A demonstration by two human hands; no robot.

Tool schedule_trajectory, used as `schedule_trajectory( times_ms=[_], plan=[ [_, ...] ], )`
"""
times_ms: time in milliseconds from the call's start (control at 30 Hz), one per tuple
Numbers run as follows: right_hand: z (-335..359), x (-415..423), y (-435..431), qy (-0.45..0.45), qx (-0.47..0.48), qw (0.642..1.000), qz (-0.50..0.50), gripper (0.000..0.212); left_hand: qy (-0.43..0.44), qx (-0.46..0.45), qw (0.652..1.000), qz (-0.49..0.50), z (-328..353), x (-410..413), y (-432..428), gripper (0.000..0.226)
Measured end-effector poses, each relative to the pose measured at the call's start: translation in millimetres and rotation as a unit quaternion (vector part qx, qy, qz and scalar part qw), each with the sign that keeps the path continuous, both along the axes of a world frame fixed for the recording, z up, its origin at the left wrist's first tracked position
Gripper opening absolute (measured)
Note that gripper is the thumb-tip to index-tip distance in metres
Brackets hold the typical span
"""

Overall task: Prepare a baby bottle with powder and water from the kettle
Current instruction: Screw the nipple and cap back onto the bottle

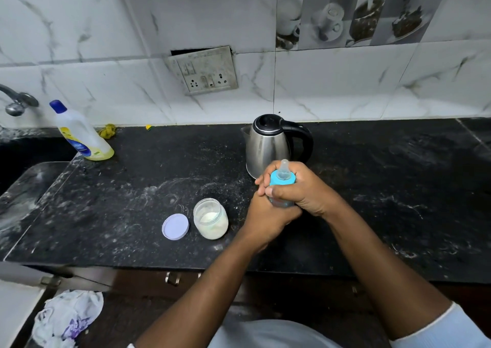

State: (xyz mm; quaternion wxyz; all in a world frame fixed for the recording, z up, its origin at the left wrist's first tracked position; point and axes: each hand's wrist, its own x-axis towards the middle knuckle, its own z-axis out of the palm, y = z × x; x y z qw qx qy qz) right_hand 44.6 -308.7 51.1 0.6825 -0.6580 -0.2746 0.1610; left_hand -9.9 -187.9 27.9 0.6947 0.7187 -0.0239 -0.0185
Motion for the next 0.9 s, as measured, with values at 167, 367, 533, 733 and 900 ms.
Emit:
schedule_trajectory(
  times_ms=[167, 367, 533, 733, 900],
  plan=[
    [-11.7, -13.0, 14.2, 0.036, 0.001, 0.986, -0.163, 0.008, 0.067, 0.148, 0.978, 0.130, -9.4, -3.1, -14.9, 0.015],
    [-9.0, -14.8, -1.5, 0.025, -0.030, 0.997, -0.061, 0.022, 0.032, -0.010, 0.998, -0.061, -5.7, -4.1, 6.2, 0.031],
    [22.1, 2.3, -20.5, 0.016, -0.032, 0.975, 0.218, 0.051, 0.090, -0.037, 0.958, -0.269, 16.4, -5.3, 20.4, 0.033],
    [32.2, -1.7, -12.7, 0.010, -0.016, 0.973, 0.229, 0.020, 0.103, -0.038, 0.944, -0.311, 25.3, -0.5, 25.6, 0.031],
    [31.5, -9.8, -11.7, -0.022, -0.023, 0.990, 0.134, 0.013, 0.084, -0.026, 0.973, -0.212, 17.7, -8.4, 18.2, 0.023]
  ],
)
